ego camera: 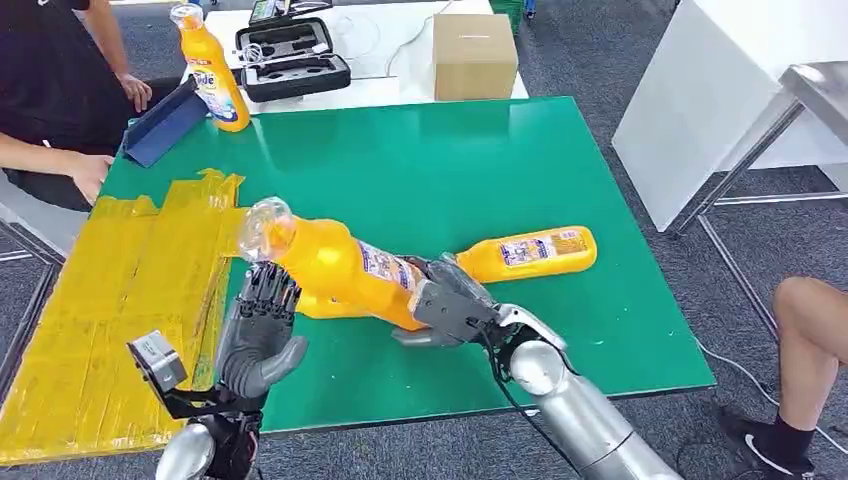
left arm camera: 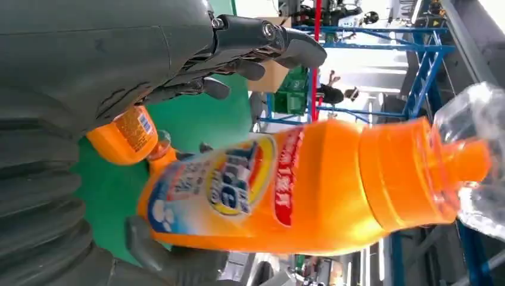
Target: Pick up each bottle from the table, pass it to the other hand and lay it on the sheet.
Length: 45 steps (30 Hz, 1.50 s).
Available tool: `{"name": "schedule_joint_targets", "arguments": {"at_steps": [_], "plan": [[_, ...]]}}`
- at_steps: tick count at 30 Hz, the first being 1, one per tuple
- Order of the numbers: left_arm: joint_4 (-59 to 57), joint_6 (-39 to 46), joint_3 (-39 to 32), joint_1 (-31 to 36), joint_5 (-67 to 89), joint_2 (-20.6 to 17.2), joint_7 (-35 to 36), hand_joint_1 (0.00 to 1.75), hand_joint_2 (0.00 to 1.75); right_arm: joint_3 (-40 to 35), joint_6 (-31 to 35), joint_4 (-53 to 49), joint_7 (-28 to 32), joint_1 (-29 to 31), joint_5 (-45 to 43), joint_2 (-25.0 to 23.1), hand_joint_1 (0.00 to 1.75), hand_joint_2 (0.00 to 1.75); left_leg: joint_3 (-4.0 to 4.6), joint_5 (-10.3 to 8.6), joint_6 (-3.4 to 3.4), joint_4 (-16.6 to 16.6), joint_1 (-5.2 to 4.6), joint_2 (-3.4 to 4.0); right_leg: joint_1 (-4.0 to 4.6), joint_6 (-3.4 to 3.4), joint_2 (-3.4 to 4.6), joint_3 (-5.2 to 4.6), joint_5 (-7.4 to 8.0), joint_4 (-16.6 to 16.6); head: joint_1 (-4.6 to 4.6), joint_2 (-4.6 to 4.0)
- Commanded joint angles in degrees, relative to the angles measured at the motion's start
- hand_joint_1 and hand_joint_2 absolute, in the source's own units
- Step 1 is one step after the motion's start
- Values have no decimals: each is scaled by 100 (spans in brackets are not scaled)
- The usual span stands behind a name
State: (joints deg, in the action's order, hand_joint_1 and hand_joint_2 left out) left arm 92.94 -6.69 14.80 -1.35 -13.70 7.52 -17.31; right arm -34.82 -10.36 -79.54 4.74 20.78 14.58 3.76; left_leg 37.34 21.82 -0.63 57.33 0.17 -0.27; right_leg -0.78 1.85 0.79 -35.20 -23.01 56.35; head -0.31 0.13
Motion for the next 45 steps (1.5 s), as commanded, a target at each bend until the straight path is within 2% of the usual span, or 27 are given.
{"name": "schedule_joint_targets", "arguments": {"at_steps": [1,6,10,21,22,23,45], "plan": [[-428,17,-18,222,39,-1,6,0,175,-555,-51,529,-31,390,16,-108,175,175,-22,6,4,-4,-1,6,1,-7,-1,19,-4,-2,-2,0],[-471,-25,25,295,146,-9,3,0,175,-1082,-162,721,-92,523,59,-241,175,175,-17,5,3,-4,-1,10,0,-5,5,13,-2,-2,0,0],[-449,-22,41,295,178,-4,3,0,175,-1148,-148,786,-77,518,45,-276,175,175,-32,10,6,-4,1,6,3,-9,-5,29,-9,-3,0,0],[-490,-174,324,465,987,-114,-111,0,175,-1970,-420,1183,-89,701,139,-461,175,175,-22,6,4,-2,1,3,3,-8,-4,19,-6,-2,2,0],[-560,-171,294,499,1028,-93,-137,35,175,-2110,-445,1217,-73,703,165,-491,175,175,-17,3,3,-4,0,5,1,-6,-1,13,-3,-3,0,0],[-584,-173,270,502,1027,-75,-162,175,175,-2161,-436,1222,-74,683,159,-508,175,175,-31,9,6,-4,1,8,3,-9,0,26,-7,-3,0,0],[-662,-261,108,526,984,-13,-278,175,175,-2198,-321,1265,-81,697,159,-399,175,175,-20,4,4,-4,2,-5,4,-7,-14,19,-7,-5,0,0]]}}
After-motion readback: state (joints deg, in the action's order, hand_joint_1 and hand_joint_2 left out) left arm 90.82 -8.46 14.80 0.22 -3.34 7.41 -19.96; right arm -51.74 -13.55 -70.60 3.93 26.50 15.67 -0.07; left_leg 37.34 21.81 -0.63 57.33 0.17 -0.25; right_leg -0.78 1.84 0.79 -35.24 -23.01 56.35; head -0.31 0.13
